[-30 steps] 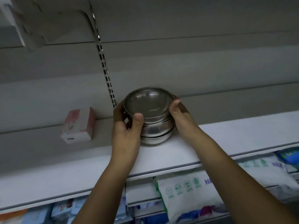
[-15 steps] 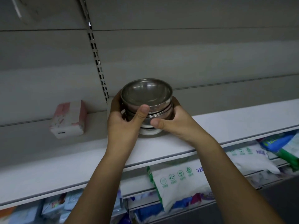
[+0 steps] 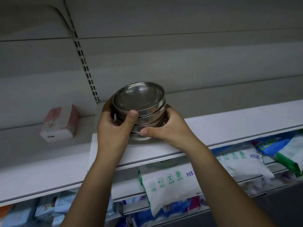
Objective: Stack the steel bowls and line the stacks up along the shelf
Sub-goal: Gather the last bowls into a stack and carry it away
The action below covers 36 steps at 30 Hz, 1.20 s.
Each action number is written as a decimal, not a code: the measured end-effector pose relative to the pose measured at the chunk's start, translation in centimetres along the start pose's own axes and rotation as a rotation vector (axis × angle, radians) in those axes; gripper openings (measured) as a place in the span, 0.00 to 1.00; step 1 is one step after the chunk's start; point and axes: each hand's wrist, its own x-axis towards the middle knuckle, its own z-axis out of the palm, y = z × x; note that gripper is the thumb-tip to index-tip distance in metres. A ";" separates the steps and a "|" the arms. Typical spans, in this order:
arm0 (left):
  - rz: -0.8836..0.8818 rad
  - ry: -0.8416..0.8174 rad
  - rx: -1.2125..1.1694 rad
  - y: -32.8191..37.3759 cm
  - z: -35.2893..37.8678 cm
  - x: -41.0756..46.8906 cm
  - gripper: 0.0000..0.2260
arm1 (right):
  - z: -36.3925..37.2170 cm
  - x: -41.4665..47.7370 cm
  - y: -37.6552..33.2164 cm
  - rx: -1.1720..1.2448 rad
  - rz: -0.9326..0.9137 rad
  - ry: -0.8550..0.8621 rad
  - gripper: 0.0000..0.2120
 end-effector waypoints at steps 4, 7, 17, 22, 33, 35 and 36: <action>0.000 -0.066 -0.015 1.3 3.3 -1.1 0.43 | -3.8 -2.4 -0.6 -0.019 -0.017 0.036 0.41; -0.010 -0.155 -0.022 2.2 6.5 -1.7 0.43 | -7.7 -4.2 -0.6 -0.027 -0.033 0.075 0.41; -0.043 -0.454 -0.076 3.8 22.8 -5.7 0.43 | -24.6 -12.3 0.6 -0.026 -0.013 0.246 0.37; -0.040 -0.570 -0.166 3.9 32.9 -9.3 0.31 | -34.2 -17.7 1.9 -0.038 -0.015 0.362 0.38; -0.058 -0.876 -0.236 3.7 51.4 -15.3 0.33 | -49.6 -28.7 4.8 -0.112 0.027 0.641 0.39; -0.062 -0.921 -0.249 3.9 54.5 -16.0 0.31 | -52.0 -30.0 5.3 -0.107 0.031 0.675 0.40; -0.060 -0.945 -0.253 3.9 56.1 -16.4 0.31 | -53.3 -30.6 5.5 -0.108 0.033 0.695 0.40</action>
